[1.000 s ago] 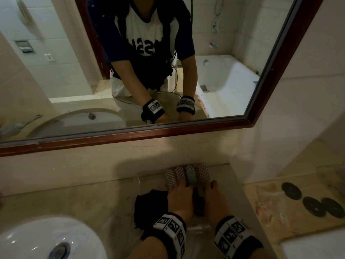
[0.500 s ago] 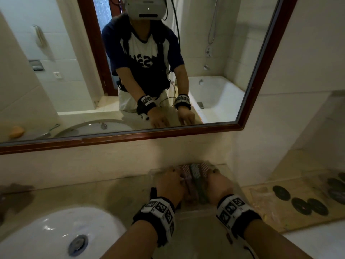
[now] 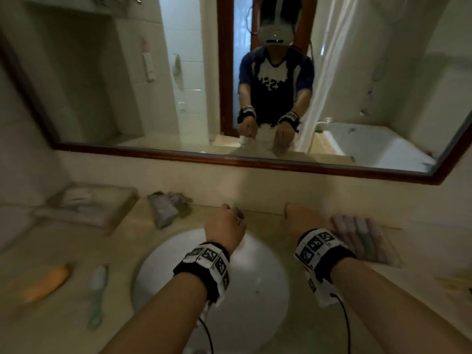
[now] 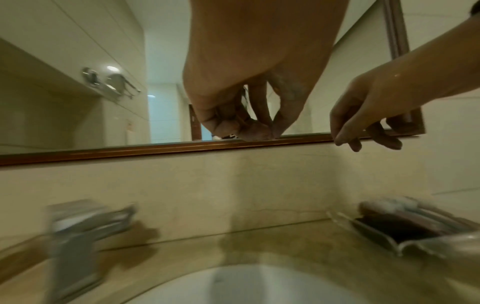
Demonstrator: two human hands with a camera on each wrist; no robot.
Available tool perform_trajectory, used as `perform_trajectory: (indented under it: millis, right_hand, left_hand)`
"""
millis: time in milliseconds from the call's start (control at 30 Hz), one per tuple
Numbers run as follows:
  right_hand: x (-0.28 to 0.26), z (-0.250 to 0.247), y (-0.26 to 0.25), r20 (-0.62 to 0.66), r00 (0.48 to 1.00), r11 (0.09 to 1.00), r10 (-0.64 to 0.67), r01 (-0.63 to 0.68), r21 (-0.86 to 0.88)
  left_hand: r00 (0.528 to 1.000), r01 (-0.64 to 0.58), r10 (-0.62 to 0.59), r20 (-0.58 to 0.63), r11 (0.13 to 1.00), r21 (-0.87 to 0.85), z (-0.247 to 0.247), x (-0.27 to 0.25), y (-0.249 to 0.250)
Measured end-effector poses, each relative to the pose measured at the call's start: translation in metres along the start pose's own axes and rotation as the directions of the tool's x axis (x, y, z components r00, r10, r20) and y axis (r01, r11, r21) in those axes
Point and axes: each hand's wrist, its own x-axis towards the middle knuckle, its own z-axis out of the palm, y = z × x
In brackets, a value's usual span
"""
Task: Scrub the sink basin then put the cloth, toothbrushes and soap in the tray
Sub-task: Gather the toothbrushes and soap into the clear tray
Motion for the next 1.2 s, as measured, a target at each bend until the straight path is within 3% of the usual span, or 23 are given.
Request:
perform_trajectory:
  millis: [133, 300, 467, 600, 733, 967, 1200]
  right_hand:
    - [-0.018, 0.023, -0.100, 0.000, 0.991, 0.989, -0.137, 0.137, 0.052]
    - [-0.030, 0.055, -0.207, 0.122, 0.950, 0.958, -0.287, 0.286, 0.025]
    - [-0.010, 0.081, -0.286, 0.227, 0.851, 0.871, -0.473, 0.490, -0.024]
    - [0.018, 0.114, -0.340, 0.380, 0.761, 0.827, -0.526, 0.562, 0.020]
    - [0.032, 0.156, -0.376, 0.485, 0.698, 0.827, -0.527, 0.552, 0.103]
    - [0.030, 0.189, -0.396, 0.472, 0.694, 0.829, -0.544, 0.531, 0.175]
    - [0.012, 0.196, -0.410, 0.530, 0.696, 0.842, -0.485, 0.535, 0.068]
  left_hand:
    - [0.987, 0.156, -0.157, -0.021, 0.987, -0.022, -0.043, -0.037, -0.096]
    - [0.926, 0.376, -0.375, -0.041, 0.926, 0.018, -0.087, -0.081, -0.207]
    - [0.826, 0.563, -0.557, -0.082, 0.822, 0.083, -0.115, -0.105, -0.296]
    - [0.761, 0.648, -0.646, -0.064, 0.750, 0.135, -0.124, -0.106, -0.348]
    - [0.737, 0.659, -0.676, 0.002, 0.720, 0.217, -0.121, -0.090, -0.391]
    - [0.736, 0.620, -0.670, 0.097, 0.724, 0.301, -0.097, -0.073, -0.428]
    - [0.750, 0.507, -0.615, 0.244, 0.772, 0.383, -0.099, -0.060, -0.445]
